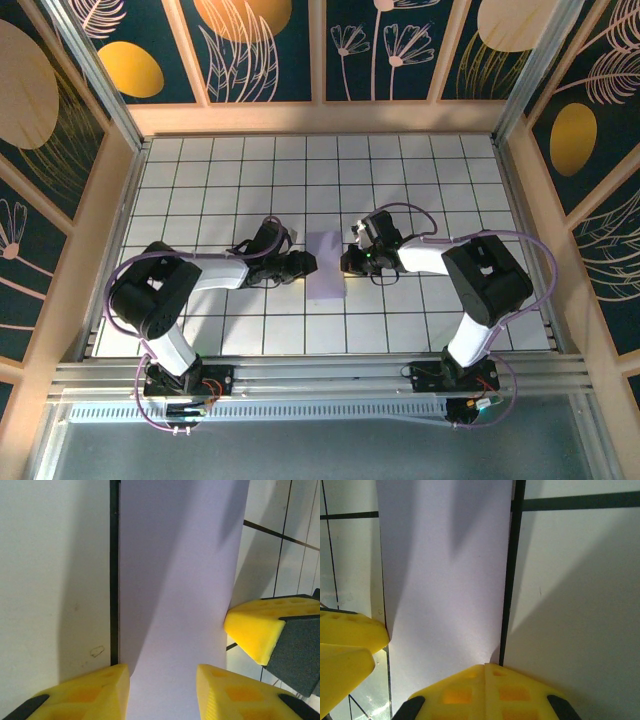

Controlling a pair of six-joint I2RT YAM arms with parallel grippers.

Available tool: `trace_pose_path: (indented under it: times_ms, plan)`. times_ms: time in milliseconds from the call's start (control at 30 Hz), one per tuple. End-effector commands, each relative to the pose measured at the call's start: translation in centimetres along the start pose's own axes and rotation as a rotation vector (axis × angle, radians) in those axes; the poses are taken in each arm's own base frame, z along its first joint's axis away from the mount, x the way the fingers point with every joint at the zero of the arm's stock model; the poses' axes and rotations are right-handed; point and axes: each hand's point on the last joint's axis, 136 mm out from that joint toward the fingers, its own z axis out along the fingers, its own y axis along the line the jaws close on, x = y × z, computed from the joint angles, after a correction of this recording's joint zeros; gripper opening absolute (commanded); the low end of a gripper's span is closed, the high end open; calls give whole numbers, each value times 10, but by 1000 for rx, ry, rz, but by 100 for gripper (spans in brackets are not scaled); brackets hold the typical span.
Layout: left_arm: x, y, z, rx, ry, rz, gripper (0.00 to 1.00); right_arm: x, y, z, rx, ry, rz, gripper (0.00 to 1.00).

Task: Fold a paper plane with a square sheet of paper (fold left side to right side)
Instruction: Third fold the triangle at the center of the table.

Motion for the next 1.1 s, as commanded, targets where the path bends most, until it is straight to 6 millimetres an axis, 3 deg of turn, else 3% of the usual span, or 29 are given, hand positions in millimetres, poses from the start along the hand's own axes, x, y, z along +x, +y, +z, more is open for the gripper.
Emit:
trace_pose_path:
  times_ms: [0, 333, 800, 1067]
  plan:
    - [3, 0, 6, -11, 18, 20, 40, 12, -24, 5, 105, 40, 15, 0]
    - [-13, 3, -12, -106, -70, 31, 45, 12, -27, 6, 114, 41, 13, 0]
    - [2, 6, 14, -119, 35, 51, 39, 14, -30, 6, 130, 45, 12, 0]
    - [0, 12, 8, -179, 7, 55, 40, 15, -30, 4, 133, 41, 10, 0]
